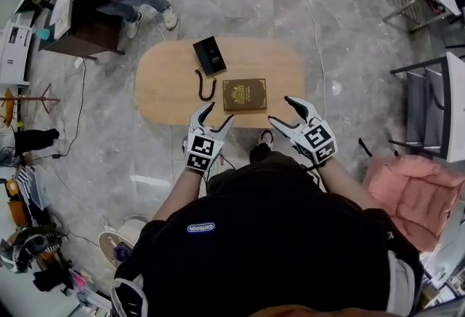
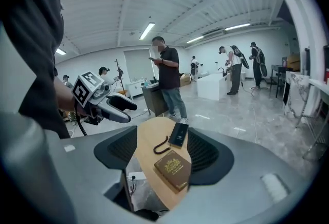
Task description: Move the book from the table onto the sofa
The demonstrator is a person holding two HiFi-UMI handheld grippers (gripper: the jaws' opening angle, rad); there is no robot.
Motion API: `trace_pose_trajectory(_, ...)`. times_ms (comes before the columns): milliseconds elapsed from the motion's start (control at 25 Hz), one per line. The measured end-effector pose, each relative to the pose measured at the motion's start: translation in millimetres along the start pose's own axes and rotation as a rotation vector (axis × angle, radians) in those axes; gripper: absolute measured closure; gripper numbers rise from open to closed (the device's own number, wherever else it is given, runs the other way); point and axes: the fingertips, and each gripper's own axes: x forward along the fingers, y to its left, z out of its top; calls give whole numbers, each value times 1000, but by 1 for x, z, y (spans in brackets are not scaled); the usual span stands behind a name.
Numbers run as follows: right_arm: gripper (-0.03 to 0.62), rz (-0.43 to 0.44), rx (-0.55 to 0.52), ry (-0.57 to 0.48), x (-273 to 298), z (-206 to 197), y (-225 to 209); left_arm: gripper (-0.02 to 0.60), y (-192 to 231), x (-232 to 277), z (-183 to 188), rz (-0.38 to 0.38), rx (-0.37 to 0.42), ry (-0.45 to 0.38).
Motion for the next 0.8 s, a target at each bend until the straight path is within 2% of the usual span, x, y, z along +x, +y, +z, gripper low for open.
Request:
trace_pose_trajectory(120,258,-9,32,12,7,-10,-19,314,4,16,-11,10,25,41)
trace_pose_trajectory(280,258,-50,138,31,17,-25,-41,314,17,37,-31,15,32,105)
trace_pose_trajectory(560,258,-55,290,115,62,-86,-56,314,39,86,-76,-36,35,205)
trace_pose_trajectory(680,258,-97,364,143,85,-113,-66,314,45,110,-105,-81,91,254)
trace_pose_trajectory(800,257,-175,522,158,102,-152,-76,314,48,135,-130,-161,202,305)
